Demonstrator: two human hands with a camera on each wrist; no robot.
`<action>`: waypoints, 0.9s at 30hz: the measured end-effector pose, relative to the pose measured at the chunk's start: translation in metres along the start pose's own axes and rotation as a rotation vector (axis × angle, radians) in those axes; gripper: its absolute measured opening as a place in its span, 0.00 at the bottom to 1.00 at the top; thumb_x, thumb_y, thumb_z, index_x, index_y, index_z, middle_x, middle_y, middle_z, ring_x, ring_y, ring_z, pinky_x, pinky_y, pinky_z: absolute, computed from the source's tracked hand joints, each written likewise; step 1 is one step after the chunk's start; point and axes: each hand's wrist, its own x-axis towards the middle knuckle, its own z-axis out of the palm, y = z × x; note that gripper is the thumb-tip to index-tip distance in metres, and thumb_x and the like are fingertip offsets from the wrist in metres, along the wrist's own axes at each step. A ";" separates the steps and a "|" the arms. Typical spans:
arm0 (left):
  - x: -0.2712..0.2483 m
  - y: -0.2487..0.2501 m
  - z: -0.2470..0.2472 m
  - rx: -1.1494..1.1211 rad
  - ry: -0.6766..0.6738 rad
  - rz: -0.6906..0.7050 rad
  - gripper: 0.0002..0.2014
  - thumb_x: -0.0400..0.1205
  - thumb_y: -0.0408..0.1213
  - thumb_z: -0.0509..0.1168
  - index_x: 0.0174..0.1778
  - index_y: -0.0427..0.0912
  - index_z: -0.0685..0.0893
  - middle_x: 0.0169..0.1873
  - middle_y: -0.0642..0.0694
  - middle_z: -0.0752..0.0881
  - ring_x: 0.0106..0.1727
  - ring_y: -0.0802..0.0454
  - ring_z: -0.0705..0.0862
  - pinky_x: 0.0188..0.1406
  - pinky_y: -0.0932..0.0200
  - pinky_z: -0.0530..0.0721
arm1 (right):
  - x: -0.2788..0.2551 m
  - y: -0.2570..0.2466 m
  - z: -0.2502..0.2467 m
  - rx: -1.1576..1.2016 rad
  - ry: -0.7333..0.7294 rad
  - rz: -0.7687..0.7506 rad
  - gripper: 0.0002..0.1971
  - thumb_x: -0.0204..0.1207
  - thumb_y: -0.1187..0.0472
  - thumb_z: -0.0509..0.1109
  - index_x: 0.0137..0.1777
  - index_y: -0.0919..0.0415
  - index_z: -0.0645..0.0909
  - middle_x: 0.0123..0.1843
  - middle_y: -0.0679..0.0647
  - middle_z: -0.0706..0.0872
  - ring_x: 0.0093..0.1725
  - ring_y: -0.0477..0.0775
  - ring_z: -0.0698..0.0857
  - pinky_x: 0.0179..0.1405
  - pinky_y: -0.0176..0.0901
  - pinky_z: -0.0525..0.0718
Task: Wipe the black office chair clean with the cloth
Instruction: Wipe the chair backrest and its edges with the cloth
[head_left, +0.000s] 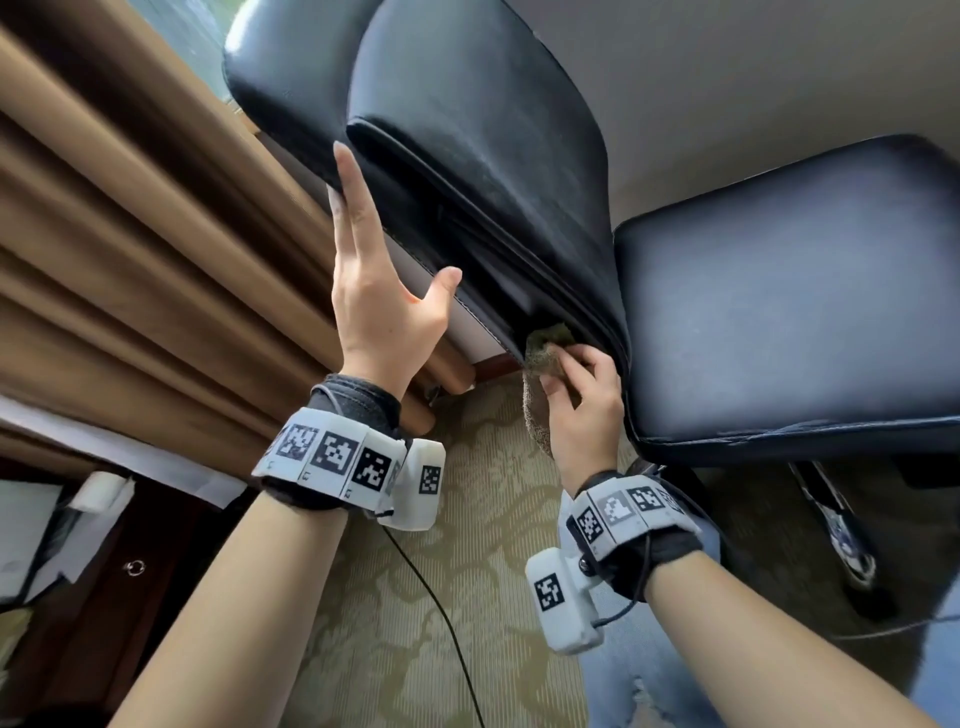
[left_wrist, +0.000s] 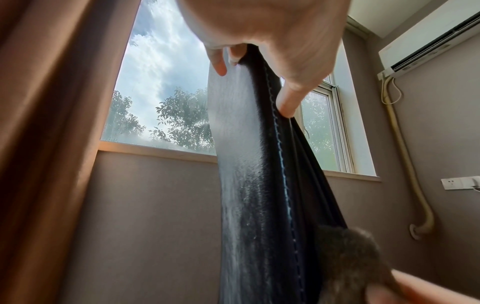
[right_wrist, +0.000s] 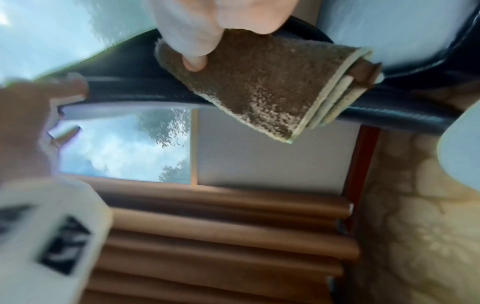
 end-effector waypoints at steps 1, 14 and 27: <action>0.000 0.000 0.000 -0.001 0.003 0.003 0.50 0.68 0.30 0.75 0.78 0.22 0.48 0.79 0.29 0.57 0.79 0.29 0.56 0.68 0.86 0.47 | 0.000 -0.007 -0.002 0.047 0.009 0.029 0.14 0.72 0.68 0.70 0.58 0.67 0.85 0.54 0.53 0.80 0.56 0.61 0.79 0.60 0.16 0.65; -0.002 0.000 0.004 -0.035 -0.022 -0.044 0.49 0.70 0.31 0.73 0.78 0.22 0.47 0.79 0.27 0.53 0.81 0.33 0.55 0.76 0.48 0.66 | 0.004 -0.019 0.008 0.040 0.030 -0.029 0.14 0.72 0.67 0.69 0.57 0.68 0.85 0.54 0.60 0.83 0.52 0.56 0.77 0.58 0.15 0.63; -0.048 -0.004 0.054 -0.254 -0.029 -0.231 0.51 0.72 0.34 0.73 0.78 0.23 0.42 0.80 0.27 0.50 0.81 0.37 0.58 0.77 0.39 0.62 | -0.016 0.044 -0.041 0.046 0.159 0.550 0.15 0.77 0.67 0.67 0.63 0.67 0.82 0.60 0.60 0.83 0.61 0.56 0.81 0.64 0.40 0.74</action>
